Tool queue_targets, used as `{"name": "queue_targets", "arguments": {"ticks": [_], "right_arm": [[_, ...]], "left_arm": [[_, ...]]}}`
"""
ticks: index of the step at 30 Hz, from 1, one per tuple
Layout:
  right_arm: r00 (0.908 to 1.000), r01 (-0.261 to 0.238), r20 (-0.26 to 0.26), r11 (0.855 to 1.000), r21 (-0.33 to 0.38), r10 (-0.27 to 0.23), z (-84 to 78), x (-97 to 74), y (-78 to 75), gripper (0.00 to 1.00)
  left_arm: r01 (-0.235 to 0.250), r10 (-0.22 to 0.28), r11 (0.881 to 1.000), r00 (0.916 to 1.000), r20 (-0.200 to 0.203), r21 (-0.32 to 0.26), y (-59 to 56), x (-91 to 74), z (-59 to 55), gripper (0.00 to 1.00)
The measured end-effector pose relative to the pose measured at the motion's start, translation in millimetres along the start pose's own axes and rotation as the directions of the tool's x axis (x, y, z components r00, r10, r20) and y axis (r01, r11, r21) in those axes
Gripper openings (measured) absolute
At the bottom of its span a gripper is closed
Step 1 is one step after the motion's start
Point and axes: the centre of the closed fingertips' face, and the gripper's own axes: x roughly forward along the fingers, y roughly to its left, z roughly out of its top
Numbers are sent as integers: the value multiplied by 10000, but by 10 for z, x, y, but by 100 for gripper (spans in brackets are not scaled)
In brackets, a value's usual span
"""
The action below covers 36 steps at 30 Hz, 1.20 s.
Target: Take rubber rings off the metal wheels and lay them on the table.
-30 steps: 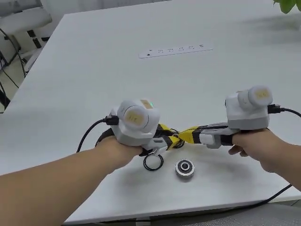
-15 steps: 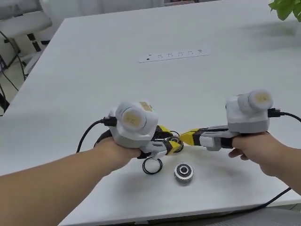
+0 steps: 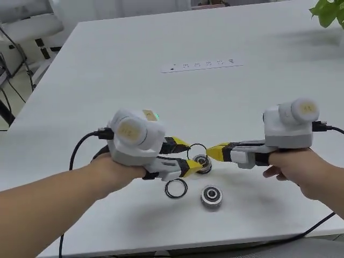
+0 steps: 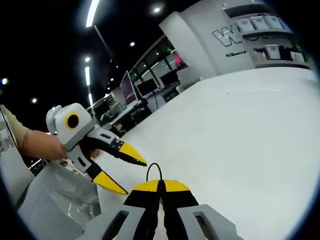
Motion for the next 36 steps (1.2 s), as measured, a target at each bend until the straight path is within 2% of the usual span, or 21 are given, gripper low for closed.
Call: {"name": "queue_targets", "arguments": {"ticks": [10,20,27,36], "right_arm": [[9997,-261,40,9997,6,261,85,6,145,0],[9968,-670,-442,9977,36,671,44,105,304,0],[9918,-930,-883,9957,23,929,-15,197,411,0],[9780,-1095,-1758,9936,265,1124,-213,310,466,0]], "left_arm": [[14,-7,9999,9987,505,-141,-32,-310,68,41],[-86,97,9998,9973,727,-153,-89,-576,48,51],[-213,226,9995,9980,591,-226,-79,-711,-74,58],[-427,457,9976,9975,533,-549,-58,-842,-222,60]]}}
